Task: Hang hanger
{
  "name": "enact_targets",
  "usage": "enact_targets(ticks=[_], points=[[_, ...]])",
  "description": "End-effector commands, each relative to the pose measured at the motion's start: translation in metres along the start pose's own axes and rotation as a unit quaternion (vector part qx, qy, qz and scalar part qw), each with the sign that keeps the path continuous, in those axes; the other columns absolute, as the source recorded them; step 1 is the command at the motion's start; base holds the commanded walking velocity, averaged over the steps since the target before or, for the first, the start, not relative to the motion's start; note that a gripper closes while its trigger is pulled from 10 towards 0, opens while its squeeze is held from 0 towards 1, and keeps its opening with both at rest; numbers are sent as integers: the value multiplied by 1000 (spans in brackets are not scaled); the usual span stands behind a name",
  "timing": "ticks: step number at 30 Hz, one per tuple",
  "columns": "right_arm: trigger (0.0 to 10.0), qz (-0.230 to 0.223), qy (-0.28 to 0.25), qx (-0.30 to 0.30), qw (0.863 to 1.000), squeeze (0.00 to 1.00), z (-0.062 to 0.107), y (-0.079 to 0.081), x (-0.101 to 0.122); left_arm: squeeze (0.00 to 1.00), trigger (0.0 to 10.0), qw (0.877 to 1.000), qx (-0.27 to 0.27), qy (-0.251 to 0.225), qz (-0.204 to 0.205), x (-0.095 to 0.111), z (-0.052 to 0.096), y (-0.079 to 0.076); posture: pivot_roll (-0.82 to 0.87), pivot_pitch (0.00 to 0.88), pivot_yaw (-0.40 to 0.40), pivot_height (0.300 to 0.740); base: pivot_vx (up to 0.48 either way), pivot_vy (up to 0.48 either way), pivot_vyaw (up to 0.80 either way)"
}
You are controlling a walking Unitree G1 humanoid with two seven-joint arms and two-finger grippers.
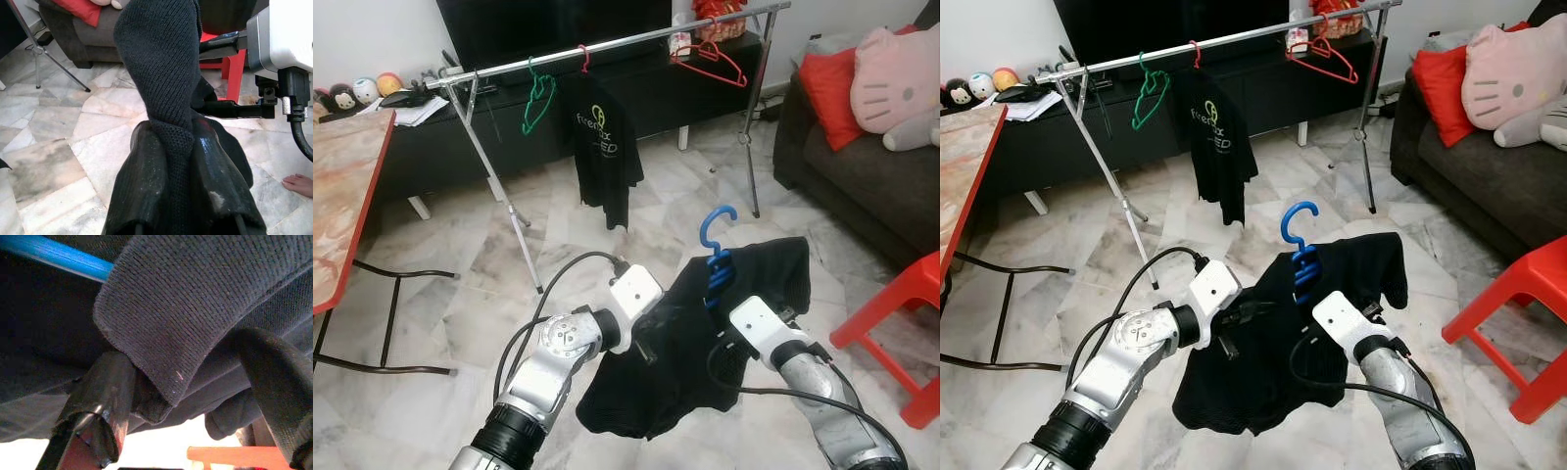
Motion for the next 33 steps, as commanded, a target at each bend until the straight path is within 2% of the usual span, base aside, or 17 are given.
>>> enact_targets(ticks=[1,12,33], points=[[0,0,4,0,1000,0,-2,2,0,0,10000,1000,4,-18,-10,12,1,3,-203,0,60,740,0,0,0],[0,8,8,-18,1000,0,-3,-4,-1,0,10000,1000,5,-17,-4,11,3,4,-201,0,63,740,0,0,0],[0,26,1,-19,999,0,-4,-3,1,0,10000,1000,7,-12,2,9,9,6,-194,0,69,740,0,0,0]])
Point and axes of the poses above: a point about 5 cm out from each wrist's last joint towards the gripper, its own z axis pointing back from the gripper into the wrist, its own x axis along the axis of the wrist's last joint, y = z × x, the point moved 6 cm from there along -z, pointing out of the wrist towards the gripper, and after that the axes turned 7 degrees about -z, right-handed, at the moved point
